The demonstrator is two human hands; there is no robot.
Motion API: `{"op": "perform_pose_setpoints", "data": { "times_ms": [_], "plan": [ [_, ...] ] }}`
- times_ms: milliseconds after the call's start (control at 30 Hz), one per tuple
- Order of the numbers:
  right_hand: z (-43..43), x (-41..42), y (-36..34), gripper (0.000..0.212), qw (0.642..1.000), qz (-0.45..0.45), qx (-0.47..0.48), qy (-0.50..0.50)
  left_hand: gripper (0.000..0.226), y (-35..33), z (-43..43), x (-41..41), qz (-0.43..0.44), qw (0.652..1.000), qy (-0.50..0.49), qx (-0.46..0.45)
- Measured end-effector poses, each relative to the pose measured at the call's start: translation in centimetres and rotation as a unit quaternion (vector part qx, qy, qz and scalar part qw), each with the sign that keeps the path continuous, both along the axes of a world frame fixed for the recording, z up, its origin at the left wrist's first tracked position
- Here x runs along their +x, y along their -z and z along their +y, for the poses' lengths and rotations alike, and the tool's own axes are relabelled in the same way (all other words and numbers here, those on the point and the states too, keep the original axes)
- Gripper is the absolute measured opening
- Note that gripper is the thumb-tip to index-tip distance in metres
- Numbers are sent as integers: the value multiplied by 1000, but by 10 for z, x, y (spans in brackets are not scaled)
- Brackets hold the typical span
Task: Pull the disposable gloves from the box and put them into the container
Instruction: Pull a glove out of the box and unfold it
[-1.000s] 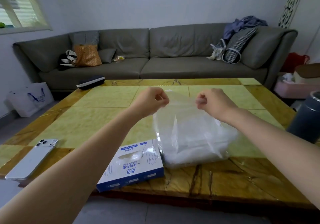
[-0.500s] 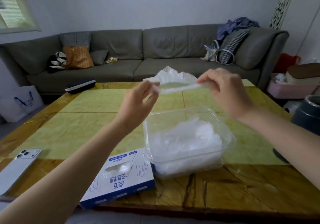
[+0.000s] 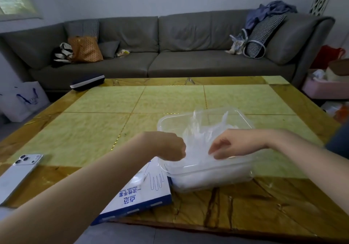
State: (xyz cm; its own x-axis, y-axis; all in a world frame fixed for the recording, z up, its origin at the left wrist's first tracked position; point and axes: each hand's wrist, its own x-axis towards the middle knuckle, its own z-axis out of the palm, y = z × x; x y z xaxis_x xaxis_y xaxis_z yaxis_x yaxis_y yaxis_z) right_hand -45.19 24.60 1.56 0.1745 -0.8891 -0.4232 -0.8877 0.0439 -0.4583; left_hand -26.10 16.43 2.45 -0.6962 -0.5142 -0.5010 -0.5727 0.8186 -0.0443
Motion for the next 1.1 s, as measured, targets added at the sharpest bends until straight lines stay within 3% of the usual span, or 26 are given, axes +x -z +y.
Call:
{"op": "perform_pose_setpoints", "data": {
  "times_ms": [67, 133, 200, 300, 400, 500, 633, 800, 967, 1100],
  "plan": [
    [-3, 2, -5, 25, 996, -62, -54, 35, 36, -5, 1, -8, 32, 997, 21, -71],
    [-8, 6, -5, 14, 974, -121, -169, 87, 33, -4, -2, -17, 102, 976, 79, -176],
    [-14, 9, -1, 15, 971, -96, -206, 68, 30, 6, -5, -26, 125, 972, 95, -175],
    [-24, 10, 14, 24, 992, 30, -119, -17, 48, 28, -6, -38, 28, 996, 58, -63],
    [-31, 5, 28, 42, 988, 140, -53, -42, 59, 43, -7, -44, -67, 995, 39, -60],
    [-36, -7, 42, 52, 980, 190, -9, -48, 67, 52, -11, -47, -83, 994, 20, -73],
    [-40, -20, 55, 56, 974, 218, 19, -53, 83, 61, -16, -45, -104, 992, 13, -70],
    [-44, -20, 64, 57, 971, 236, 19, -42, 85, 67, -18, -43, -102, 991, 31, -75],
    [-33, -14, 44, 59, 981, 193, 26, 20, 66, 53, -17, -36, -75, 993, 57, -77],
    [-18, -2, 18, 52, 986, 140, -41, 75, 45, 25, -14, -25, 45, 993, 55, -89]
  ]
}}
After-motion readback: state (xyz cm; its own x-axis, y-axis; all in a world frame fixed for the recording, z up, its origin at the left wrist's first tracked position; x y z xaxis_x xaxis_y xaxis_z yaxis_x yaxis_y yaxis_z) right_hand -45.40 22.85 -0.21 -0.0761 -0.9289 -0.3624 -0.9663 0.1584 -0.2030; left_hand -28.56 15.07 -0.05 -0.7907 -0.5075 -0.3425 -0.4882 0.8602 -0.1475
